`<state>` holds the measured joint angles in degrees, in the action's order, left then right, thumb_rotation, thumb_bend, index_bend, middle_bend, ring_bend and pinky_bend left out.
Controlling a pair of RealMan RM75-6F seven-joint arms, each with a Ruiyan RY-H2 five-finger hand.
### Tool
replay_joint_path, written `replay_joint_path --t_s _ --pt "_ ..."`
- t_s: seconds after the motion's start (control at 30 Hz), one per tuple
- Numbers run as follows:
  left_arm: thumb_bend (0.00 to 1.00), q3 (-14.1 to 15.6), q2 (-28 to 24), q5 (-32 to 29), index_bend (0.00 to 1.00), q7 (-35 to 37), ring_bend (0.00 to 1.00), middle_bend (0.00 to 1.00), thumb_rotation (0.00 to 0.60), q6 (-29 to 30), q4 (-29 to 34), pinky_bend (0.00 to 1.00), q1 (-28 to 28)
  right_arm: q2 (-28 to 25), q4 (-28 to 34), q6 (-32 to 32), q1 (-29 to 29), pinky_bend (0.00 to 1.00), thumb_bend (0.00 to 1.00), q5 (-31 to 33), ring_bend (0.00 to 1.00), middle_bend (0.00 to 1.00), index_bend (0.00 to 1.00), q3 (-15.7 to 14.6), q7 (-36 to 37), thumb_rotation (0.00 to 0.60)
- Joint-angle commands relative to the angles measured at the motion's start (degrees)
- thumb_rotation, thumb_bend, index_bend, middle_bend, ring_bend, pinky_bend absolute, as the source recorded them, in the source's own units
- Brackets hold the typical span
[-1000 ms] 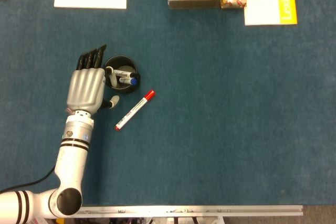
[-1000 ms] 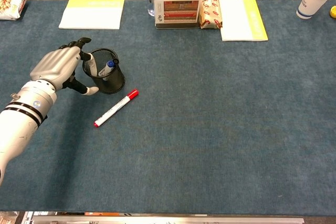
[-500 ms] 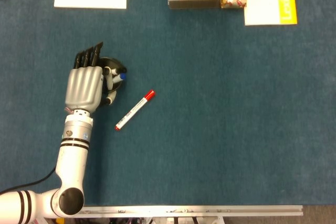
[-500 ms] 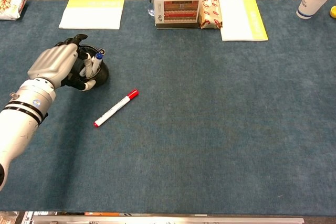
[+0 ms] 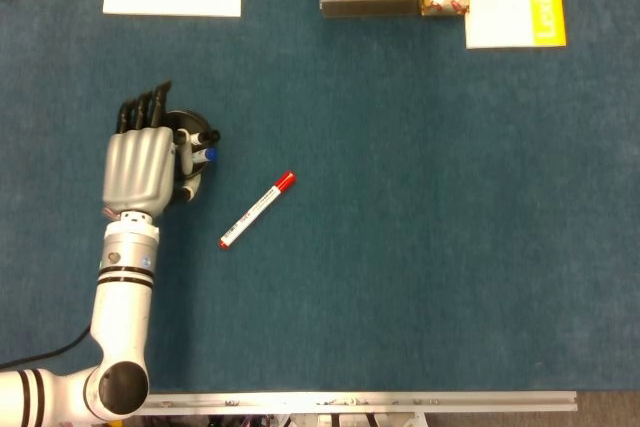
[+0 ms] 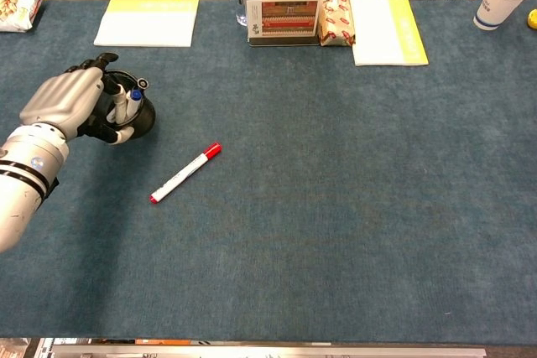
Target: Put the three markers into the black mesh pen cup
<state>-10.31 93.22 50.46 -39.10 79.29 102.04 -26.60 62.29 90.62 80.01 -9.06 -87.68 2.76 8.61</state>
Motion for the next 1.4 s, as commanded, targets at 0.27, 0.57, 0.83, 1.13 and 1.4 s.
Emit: replay_joint_path --t_s 0.27,0.57,0.83,1.13,1.4 --pt "0.29 -3.4 -3.1 -10.7 0.71 -3.8 0.00 0.03 0.600 0.8 6.2 0.07 -0.3 0.0 0.1 -0.1 0.0 0.39 0.00 0.1 0.11 0.19 0.12 0.0 -0.1 0.600" --pt "0.30 -3.9 -5.4 -14.2 0.58 -4.0 0.00 0.03 0.600 0.1 7.8 0.07 -1.4 0.0 0.1 -0.1 0.0 0.39 0.00 0.1 0.11 0.19 0.12 0.0 -0.2 0.600" --pt "0.30 -3.4 -7.0 -13.6 0.40 -3.0 0.00 0.02 0.600 0.5 8.5 0.07 -1.7 0.1 0.1 -0.3 0.0 0.39 0.00 0.2 0.11 0.19 0.12 -0.1 -0.4 0.600" --pt "0.30 -2.8 -8.2 -12.4 0.24 -2.2 0.00 0.00 0.600 1.2 9.3 0.07 -2.3 0.1 0.1 -0.3 0.0 0.39 0.00 0.3 0.11 0.19 0.12 -0.1 -0.4 0.600" --pt "0.30 -0.6 -8.4 -8.7 0.17 -3.1 0.00 0.00 0.600 2.9 11.1 0.07 -2.5 0.1 0.2 -0.2 0.1 0.39 0.00 0.2 0.11 0.19 0.12 -0.1 -0.5 0.600"
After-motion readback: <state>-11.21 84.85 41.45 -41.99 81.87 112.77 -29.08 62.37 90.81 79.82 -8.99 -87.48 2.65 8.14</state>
